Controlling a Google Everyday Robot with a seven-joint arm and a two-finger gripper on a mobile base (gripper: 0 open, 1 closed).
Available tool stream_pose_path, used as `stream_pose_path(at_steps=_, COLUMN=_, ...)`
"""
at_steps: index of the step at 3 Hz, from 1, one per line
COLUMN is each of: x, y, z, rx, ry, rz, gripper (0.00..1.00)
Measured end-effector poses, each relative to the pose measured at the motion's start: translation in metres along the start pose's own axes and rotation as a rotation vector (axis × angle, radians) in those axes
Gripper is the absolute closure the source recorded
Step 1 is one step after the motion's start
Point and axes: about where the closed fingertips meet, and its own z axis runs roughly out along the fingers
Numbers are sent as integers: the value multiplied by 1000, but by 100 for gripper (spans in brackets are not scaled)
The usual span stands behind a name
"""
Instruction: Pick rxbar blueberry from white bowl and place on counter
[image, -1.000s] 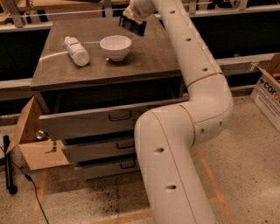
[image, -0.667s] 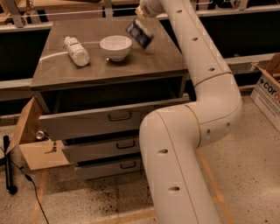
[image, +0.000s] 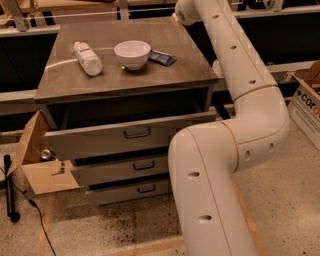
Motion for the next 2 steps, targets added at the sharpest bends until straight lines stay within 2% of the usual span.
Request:
stream_pose_path(at_steps=1, x=16, y=-24, z=-11, rx=39, ry=9, rz=59, gripper=54)
stream_pose_path(at_steps=2, x=28, y=-52, z=-42, rx=20, ry=-71, rz=116, gripper=30)
